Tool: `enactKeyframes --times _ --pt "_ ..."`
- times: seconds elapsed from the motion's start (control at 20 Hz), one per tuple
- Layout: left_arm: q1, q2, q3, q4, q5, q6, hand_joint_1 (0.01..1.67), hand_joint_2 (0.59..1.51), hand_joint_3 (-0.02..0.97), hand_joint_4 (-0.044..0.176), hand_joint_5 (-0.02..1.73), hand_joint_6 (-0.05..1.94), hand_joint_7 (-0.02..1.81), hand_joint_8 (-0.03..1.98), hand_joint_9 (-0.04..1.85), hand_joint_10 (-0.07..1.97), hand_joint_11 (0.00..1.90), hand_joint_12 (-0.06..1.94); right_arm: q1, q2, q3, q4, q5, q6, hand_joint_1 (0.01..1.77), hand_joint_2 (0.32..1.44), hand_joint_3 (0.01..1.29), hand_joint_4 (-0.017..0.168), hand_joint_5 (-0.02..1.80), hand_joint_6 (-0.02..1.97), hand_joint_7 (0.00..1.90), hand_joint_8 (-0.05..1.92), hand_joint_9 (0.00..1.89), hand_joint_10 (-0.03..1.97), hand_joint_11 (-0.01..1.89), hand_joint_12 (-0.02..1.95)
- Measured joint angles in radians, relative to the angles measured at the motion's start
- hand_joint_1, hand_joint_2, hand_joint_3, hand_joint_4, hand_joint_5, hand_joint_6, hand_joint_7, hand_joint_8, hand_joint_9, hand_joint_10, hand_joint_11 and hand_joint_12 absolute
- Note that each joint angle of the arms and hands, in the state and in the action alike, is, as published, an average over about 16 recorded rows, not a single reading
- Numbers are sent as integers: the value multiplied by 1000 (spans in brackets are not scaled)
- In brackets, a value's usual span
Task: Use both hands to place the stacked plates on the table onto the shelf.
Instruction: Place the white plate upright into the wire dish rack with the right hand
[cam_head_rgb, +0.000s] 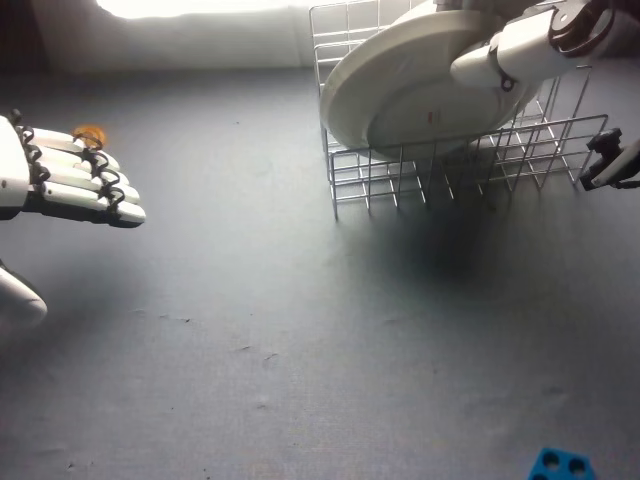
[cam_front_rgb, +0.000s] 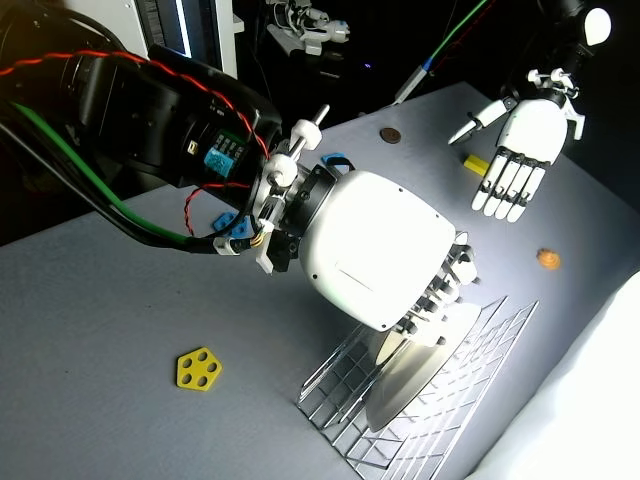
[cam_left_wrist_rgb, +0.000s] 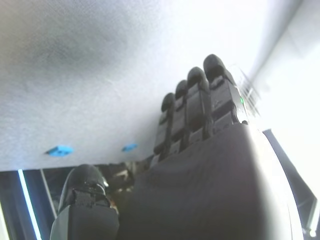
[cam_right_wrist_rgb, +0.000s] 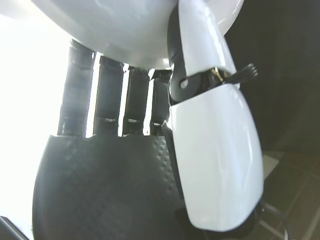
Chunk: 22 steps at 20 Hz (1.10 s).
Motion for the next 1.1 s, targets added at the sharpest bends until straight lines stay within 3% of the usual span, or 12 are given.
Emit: enactKeyframes --times 0.3,1.1 --pt "-15 13 -32 16 8 27 16 1071 21 4 98 17 112 -4 111 13 16 279 -24 -8 9 -8 15 1 1349 1073 12 -12 792 1097 910 1063 895 1199 645 1309" --pt "-26 29 -72 31 21 52 17 1071 21 5 83 18 104 -4 101 13 17 279 -63 -16 11 -58 45 16 1272 1076 12 3 790 1098 898 1131 928 732 610 1320"
